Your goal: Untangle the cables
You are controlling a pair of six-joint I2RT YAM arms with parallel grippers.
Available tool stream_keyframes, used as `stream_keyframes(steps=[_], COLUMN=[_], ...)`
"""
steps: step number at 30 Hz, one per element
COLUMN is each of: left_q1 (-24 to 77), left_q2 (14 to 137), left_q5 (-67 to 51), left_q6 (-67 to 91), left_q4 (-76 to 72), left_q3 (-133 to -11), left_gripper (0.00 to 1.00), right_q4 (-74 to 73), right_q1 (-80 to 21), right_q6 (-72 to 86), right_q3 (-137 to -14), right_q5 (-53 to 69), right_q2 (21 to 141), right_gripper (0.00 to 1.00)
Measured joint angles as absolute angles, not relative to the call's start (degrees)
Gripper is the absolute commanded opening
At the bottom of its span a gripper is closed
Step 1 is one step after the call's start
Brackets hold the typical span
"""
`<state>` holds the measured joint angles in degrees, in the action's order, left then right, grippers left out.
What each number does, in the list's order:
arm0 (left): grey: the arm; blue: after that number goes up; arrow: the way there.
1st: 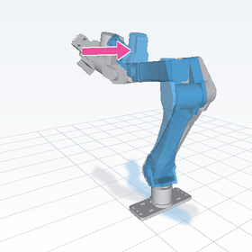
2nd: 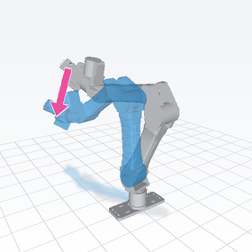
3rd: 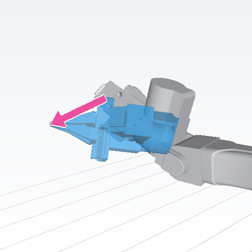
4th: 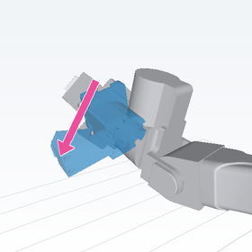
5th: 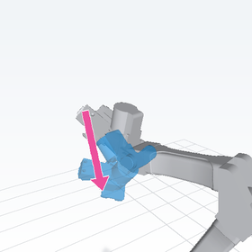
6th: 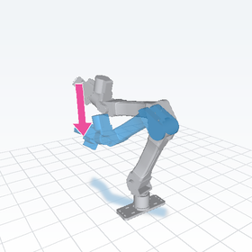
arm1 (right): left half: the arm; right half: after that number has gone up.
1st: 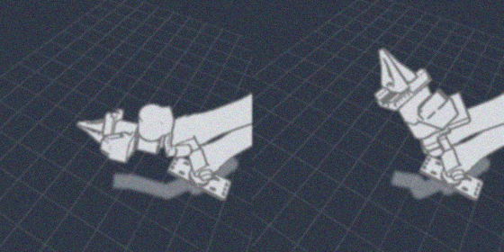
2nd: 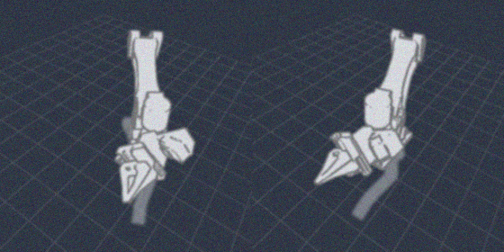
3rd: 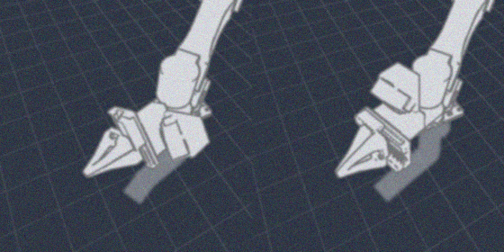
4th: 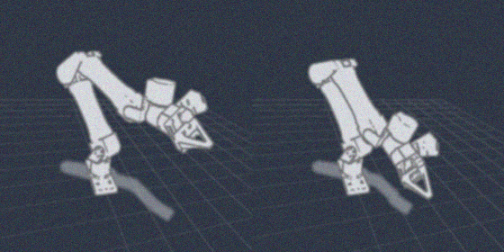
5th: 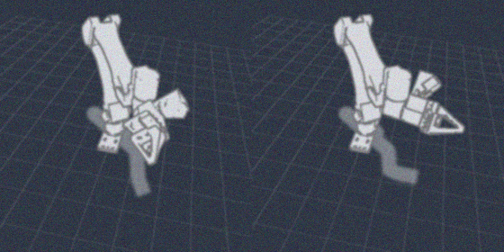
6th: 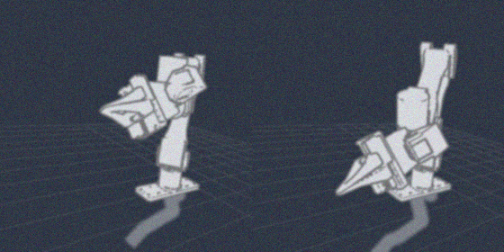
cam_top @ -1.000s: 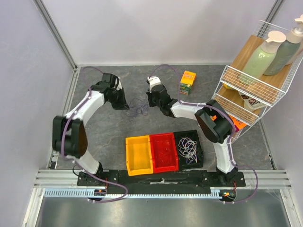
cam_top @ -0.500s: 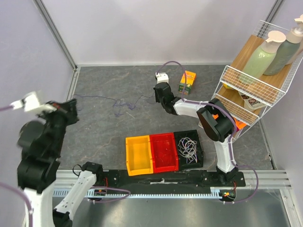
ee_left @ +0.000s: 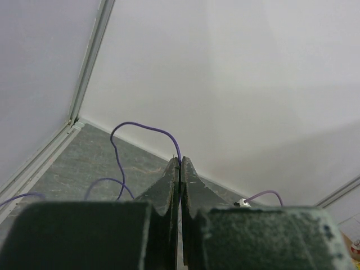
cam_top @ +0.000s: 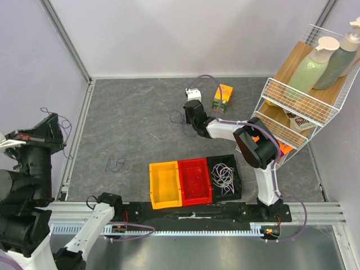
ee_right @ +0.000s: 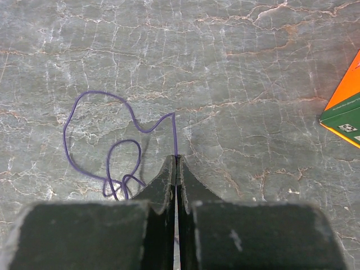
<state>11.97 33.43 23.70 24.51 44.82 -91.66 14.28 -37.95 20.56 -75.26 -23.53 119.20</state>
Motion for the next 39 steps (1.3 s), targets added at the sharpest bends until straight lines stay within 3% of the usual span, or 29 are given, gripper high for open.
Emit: stream_keyframes(steps=[12,25,39], left_q1=[12.0,12.0,12.0], left_q2=[46.2,58.9,49.3], left_q5=[13.1,-5.0,-29.1], left_q6=[24.6,28.8,28.4], left_q4=[47.0,44.0,42.3], left_q3=[-93.2,-74.7,-72.5], left_gripper=[0.02,0.02,0.02], right_q4=[15.6,16.3,16.3], right_q1=[-37.6,-37.6,-37.4], right_q6=[19.5,18.4,18.2], right_q3=[-73.9,-73.5,-73.5], right_q5=[-22.3,-20.8,-20.3], right_q2=[119.0,118.4,118.4], right_gripper=[0.0,0.0,0.0])
